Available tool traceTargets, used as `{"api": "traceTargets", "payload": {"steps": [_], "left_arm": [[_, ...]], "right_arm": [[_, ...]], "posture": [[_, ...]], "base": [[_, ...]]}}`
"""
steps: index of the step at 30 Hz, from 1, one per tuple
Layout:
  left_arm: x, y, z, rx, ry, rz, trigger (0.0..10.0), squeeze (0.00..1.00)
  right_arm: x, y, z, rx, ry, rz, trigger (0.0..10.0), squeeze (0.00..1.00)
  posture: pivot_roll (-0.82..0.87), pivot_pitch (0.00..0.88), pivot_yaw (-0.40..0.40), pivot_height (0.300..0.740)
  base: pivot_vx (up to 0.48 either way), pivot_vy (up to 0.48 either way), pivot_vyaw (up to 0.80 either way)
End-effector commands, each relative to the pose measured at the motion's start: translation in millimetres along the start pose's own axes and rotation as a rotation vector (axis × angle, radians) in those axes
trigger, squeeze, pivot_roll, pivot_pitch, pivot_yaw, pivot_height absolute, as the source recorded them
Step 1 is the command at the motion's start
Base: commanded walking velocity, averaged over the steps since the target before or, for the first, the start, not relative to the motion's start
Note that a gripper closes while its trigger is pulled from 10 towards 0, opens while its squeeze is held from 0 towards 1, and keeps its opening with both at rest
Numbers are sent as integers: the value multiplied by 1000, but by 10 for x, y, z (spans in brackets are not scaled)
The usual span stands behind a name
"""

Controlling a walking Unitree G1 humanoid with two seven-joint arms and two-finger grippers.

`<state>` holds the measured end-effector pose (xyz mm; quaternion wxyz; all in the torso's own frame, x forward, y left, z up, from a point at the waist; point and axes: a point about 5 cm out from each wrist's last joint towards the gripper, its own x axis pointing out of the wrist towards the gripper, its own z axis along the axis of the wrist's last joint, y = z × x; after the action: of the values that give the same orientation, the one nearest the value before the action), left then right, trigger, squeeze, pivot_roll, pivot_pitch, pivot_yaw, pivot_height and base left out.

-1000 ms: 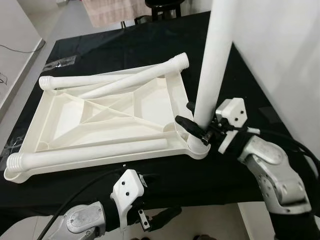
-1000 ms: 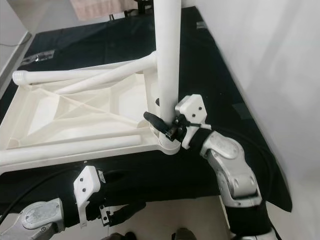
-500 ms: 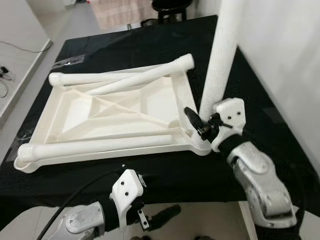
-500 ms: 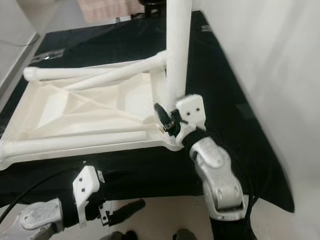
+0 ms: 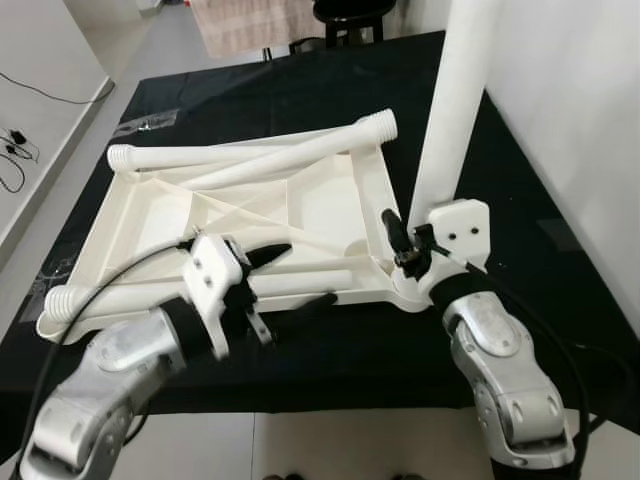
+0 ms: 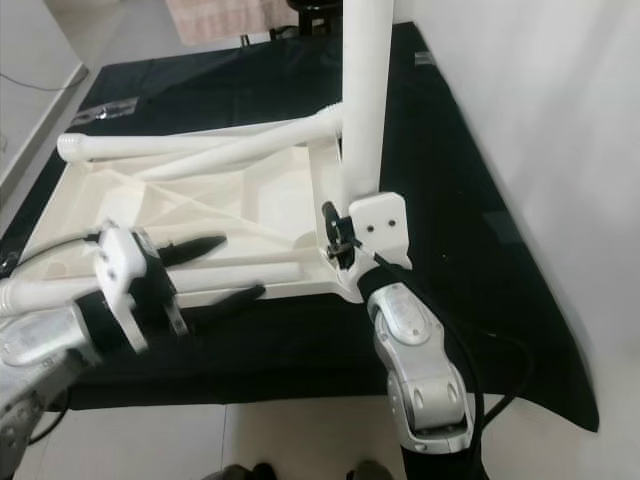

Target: Building children table

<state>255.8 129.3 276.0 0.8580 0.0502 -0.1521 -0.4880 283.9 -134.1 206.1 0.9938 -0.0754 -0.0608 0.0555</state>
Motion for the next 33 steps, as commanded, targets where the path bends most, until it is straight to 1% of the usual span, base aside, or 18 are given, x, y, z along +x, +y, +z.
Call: {"api": "traceTargets", "payload": {"steps": [1,2,3,4,5,6,8,10,11,15,16,17,18,19,20,22,24,33], "left_arm": [[-34,35,53,-27,-17,-25,10000,871],[20,75,136,-42,-50,-59,10000,871],[127,112,252,-54,-89,-131,10000,1000],[127,112,252,-54,-89,-131,10000,1000],[222,147,355,-76,-126,-182,10000,1000],[222,147,355,-76,-126,-182,10000,1000],[391,209,496,-92,-161,-259,10000,1000],[529,279,547,-72,-147,-299,10000,1000],[558,296,561,-69,-141,-308,10000,1000],[590,323,571,-73,-130,-326,10000,1000],[704,383,563,-46,-112,-322,10000,0],[811,421,552,-20,-93,-324,10000,0],[811,421,552,-20,-93,-324,10000,0],[901,445,546,-12,-80,-333,10000,0],[901,445,546,-12,-80,-333,10000,0],[1064,444,530,-11,-68,-345,10000,0],[1162,437,521,-11,-64,-355,10000,0],[1310,373,515,-47,-90,-415,10000,0]], "right_arm": [[-57,-8,-512,11,271,-29,10000,0],[-61,17,-509,15,272,-30,10000,0],[-71,60,-506,18,274,-29,10000,0],[-71,60,-506,18,274,-29,10000,0],[-77,94,-500,19,272,-23,10000,0],[-77,94,-500,19,272,-23,10000,0],[-79,145,-489,20,264,-10,10000,0],[-76,191,-470,27,252,4,10000,0],[-73,201,-467,29,249,7,10000,0],[-68,230,-454,31,241,18,10000,0],[-67,270,-436,36,233,35,10000,0],[-68,308,-416,41,224,54,10000,0],[-68,308,-416,41,224,54,10000,0],[-69,341,-398,41,216,71,10000,0],[-69,341,-398,41,216,71,10000,0],[-71,413,-342,37,191,114,10000,0],[-76,458,-305,37,179,140,10000,0],[-100,544,-255,38,164,199,10000,0]], "posture": [[-32,167,116,740],[-32,167,116,740],[-32,161,123,740],[-32,161,123,740],[-32,161,123,740],[-32,161,123,740],[-33,152,127,740],[-36,149,132,740],[-36,149,132,740],[-39,145,139,740],[-40,143,145,740],[-39,142,146,740],[-39,142,146,740],[-39,142,146,740],[-39,142,146,740],[-44,142,153,740],[-44,142,153,740],[-53,149,159,740]], "base": [[0,0,0],[0,0,0],[0,0,0],[0,0,0],[0,0,0],[0,0,0],[0,0,0],[0,0,0],[0,0,0],[0,0,0],[0,0,0],[0,0,0],[0,0,0],[0,0,0],[0,0,0],[0,0,0],[0,0,0],[0,0,0]]}}
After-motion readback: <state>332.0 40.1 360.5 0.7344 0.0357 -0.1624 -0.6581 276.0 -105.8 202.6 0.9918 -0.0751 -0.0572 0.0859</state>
